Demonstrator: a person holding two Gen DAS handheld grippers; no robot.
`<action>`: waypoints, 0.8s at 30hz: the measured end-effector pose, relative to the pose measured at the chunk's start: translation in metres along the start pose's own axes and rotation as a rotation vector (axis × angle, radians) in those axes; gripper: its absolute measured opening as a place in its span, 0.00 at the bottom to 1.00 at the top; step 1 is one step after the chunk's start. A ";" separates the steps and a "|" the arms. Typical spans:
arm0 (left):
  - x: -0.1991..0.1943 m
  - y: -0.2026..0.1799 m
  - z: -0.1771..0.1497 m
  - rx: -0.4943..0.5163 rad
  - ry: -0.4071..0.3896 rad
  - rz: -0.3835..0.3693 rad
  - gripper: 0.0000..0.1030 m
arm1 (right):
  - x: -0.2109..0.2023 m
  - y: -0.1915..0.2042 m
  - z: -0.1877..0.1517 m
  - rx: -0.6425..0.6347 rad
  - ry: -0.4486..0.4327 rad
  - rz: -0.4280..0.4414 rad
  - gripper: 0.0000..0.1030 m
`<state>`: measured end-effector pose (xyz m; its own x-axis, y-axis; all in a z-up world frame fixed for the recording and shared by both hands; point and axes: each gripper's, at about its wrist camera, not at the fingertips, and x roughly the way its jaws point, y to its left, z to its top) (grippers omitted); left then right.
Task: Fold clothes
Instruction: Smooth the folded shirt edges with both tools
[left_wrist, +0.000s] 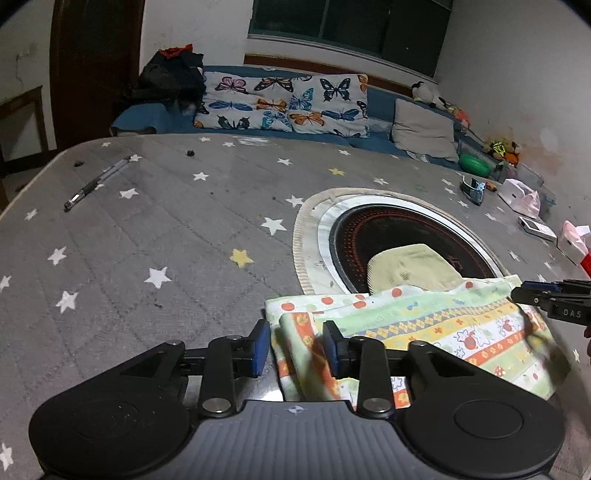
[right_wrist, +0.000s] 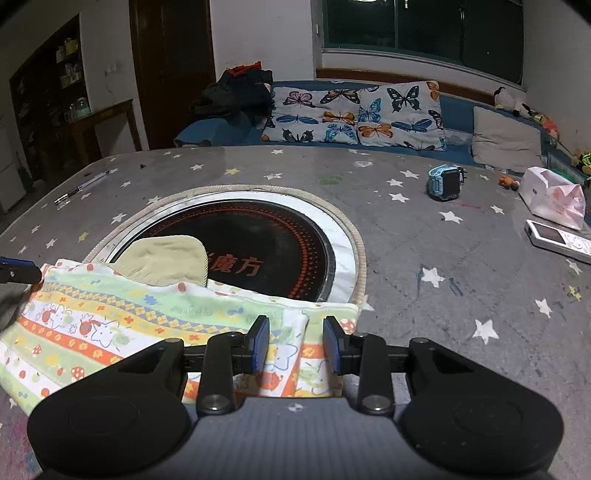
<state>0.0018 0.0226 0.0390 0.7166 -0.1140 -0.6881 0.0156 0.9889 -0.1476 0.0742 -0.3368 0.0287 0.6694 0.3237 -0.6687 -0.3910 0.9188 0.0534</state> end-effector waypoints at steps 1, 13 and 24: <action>0.002 0.000 0.000 0.004 0.001 -0.002 0.26 | 0.002 0.000 0.000 0.001 0.002 0.003 0.30; -0.002 -0.012 0.008 0.052 -0.048 -0.008 0.03 | -0.004 0.009 0.000 -0.015 -0.055 -0.007 0.04; 0.026 -0.018 0.009 0.078 -0.036 0.026 0.07 | -0.003 0.009 -0.008 0.005 -0.037 -0.112 0.05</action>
<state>0.0263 0.0028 0.0300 0.7421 -0.0865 -0.6647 0.0505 0.9960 -0.0732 0.0634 -0.3319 0.0255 0.7319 0.2266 -0.6426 -0.3090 0.9509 -0.0167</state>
